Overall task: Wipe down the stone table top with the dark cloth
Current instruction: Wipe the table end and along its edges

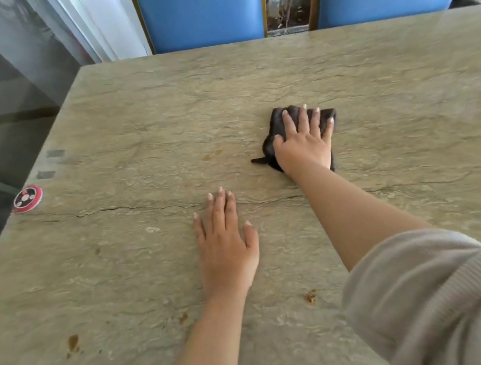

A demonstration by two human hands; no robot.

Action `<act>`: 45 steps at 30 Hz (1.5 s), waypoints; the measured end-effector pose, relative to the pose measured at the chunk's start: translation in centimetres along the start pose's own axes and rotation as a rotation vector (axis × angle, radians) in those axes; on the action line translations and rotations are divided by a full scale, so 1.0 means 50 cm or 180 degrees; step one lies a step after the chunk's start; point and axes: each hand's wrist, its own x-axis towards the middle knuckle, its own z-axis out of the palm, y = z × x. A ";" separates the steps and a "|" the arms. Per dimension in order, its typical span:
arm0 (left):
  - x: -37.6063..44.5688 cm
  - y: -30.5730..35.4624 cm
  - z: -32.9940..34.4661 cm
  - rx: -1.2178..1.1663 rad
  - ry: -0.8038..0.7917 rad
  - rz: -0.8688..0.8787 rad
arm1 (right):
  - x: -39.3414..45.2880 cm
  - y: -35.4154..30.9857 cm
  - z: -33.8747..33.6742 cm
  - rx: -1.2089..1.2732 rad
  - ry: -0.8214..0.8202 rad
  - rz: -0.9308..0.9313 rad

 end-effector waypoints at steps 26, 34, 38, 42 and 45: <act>-0.021 -0.103 -0.101 -0.2685 -0.1079 -0.0172 | -0.345 0.083 -0.005 0.0422 -0.0456 -0.1139; -0.040 -0.230 -0.112 -0.1340 -0.0646 0.0278 | -0.398 -0.097 0.027 0.0382 -0.0375 -0.0161; -0.004 -0.262 -0.096 -0.0566 -0.0352 0.0504 | -0.402 -0.146 0.056 0.0126 -0.0306 -0.0618; 0.006 -0.263 -0.076 -0.0020 -0.0226 0.0413 | -0.329 -0.130 0.050 -0.0025 -0.0156 -0.0254; 0.004 -0.257 -0.068 0.0131 -0.0171 0.0378 | -0.224 -0.138 0.042 -0.0032 -0.0040 0.0157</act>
